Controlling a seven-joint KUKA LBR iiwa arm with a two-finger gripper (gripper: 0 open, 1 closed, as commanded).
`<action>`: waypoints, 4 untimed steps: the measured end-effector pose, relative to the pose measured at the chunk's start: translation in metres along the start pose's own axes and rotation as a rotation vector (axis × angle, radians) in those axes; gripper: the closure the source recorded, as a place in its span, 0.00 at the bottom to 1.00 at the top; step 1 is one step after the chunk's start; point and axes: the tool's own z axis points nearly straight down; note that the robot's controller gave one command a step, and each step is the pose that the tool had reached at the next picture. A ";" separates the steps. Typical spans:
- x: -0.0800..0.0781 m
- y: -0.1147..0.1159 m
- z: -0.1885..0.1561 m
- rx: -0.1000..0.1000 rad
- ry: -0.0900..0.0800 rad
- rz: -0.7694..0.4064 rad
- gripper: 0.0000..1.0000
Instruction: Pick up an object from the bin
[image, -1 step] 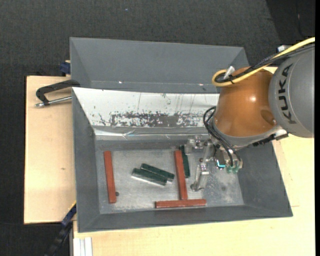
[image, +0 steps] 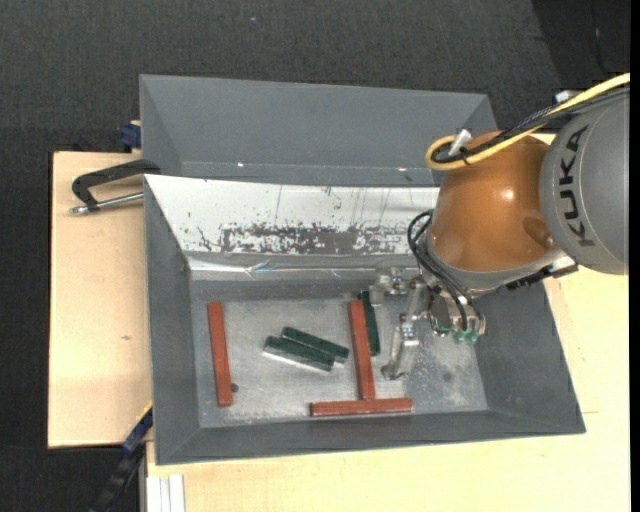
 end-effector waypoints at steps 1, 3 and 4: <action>-0.023 0.015 0.053 0.000 -0.008 0.024 0.00; -0.025 0.065 0.109 -0.002 0.000 0.077 1.00; -0.025 0.065 0.109 -0.002 0.000 0.077 1.00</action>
Offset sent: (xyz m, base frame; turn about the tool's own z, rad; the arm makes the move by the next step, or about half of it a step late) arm 0.0287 -0.0002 -0.1046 -0.1417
